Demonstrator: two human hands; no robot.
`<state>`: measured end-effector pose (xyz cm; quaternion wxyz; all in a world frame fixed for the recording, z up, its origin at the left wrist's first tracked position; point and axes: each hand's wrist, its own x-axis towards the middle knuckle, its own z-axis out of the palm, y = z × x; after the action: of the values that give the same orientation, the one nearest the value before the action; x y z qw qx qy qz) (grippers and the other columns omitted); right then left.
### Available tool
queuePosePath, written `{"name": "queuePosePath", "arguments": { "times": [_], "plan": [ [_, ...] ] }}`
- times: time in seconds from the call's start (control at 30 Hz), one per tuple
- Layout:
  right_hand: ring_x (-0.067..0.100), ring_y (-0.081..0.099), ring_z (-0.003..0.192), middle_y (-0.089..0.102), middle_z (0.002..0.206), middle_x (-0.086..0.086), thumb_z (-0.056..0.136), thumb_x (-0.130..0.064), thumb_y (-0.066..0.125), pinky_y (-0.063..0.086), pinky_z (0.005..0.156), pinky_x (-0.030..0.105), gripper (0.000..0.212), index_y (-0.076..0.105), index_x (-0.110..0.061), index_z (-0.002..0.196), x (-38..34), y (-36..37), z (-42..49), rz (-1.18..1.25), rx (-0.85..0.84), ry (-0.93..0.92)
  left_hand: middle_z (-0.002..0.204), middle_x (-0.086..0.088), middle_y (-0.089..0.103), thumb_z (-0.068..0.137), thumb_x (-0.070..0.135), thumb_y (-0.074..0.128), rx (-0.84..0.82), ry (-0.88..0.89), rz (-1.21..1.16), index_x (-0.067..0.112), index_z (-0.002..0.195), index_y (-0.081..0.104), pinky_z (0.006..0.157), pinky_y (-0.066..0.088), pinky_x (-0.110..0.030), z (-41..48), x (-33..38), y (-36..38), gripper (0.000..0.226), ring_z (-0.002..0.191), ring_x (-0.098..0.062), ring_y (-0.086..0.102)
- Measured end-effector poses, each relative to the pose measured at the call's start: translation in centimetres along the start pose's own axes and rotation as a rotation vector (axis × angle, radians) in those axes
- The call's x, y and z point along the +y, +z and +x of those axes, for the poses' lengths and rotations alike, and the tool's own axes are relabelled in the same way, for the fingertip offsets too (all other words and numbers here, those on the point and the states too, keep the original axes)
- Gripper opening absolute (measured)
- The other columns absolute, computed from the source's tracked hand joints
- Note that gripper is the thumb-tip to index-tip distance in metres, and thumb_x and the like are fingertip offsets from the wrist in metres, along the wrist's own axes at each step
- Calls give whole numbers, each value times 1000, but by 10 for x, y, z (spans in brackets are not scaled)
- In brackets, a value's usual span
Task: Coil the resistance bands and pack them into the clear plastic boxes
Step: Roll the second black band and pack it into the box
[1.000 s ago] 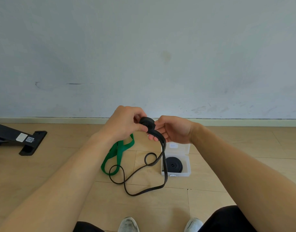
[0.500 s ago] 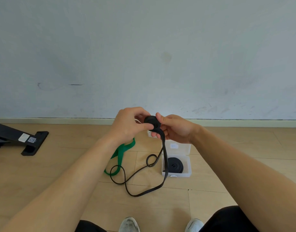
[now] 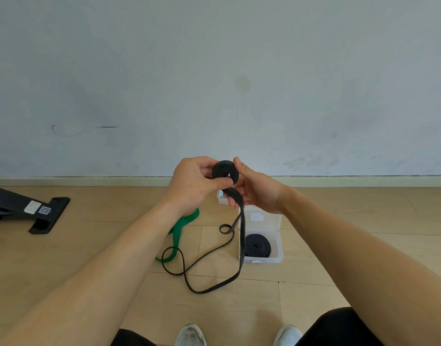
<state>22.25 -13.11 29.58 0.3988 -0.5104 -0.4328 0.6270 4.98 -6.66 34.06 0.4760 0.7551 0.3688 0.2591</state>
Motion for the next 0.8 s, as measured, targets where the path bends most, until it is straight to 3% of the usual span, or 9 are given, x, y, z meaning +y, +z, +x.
{"name": "queuePosePath", "arguments": {
  "times": [0.13,0.2,0.33,0.5,0.57,0.67,0.8],
  "plan": [
    [18,60,70,65,69,6,78,-88,17,44,86,35,95,71,-11,83,-1,-3,-3,-209,-14,93,85,8,78,73,10,89,0,-21,97,18,98,75,71,49,-6,3,-3,-6,29,78,-2,74],
    [18,63,73,67,70,5,82,-82,20,47,88,35,91,74,-10,88,-2,-5,-4,-248,12,94,86,9,78,73,13,90,-7,-33,188,18,99,76,72,50,-8,4,-4,-9,30,78,0,73],
    [18,66,77,69,73,8,80,-82,27,52,94,37,99,74,2,106,-2,-7,-4,-292,35,66,90,8,77,74,19,89,-101,-5,411,26,97,73,86,53,-25,6,-3,-11,29,87,-6,71],
    [16,52,64,60,69,6,84,-79,36,44,74,27,93,69,6,104,2,-2,-2,-285,53,24,92,5,75,77,23,88,-163,27,520,29,99,72,89,57,-39,9,-5,-7,28,89,-14,70],
    [15,49,63,58,67,5,85,-77,40,41,76,30,86,69,3,99,4,-2,-1,-211,59,2,92,8,74,80,22,85,-129,54,458,29,99,71,88,57,-37,8,-10,-5,25,88,-12,70],
    [18,46,65,55,70,8,92,-76,40,36,81,37,84,67,3,103,6,-3,2,-68,70,-48,92,7,77,83,18,82,-10,15,162,28,100,71,89,56,-33,1,-16,2,22,89,-12,72],
    [17,44,63,51,67,6,98,-69,34,36,76,33,80,63,4,111,3,4,4,173,93,-53,90,-2,79,84,11,81,142,-64,-188,19,100,71,84,57,-34,-6,-13,21,21,80,-18,75]
  ]
}}
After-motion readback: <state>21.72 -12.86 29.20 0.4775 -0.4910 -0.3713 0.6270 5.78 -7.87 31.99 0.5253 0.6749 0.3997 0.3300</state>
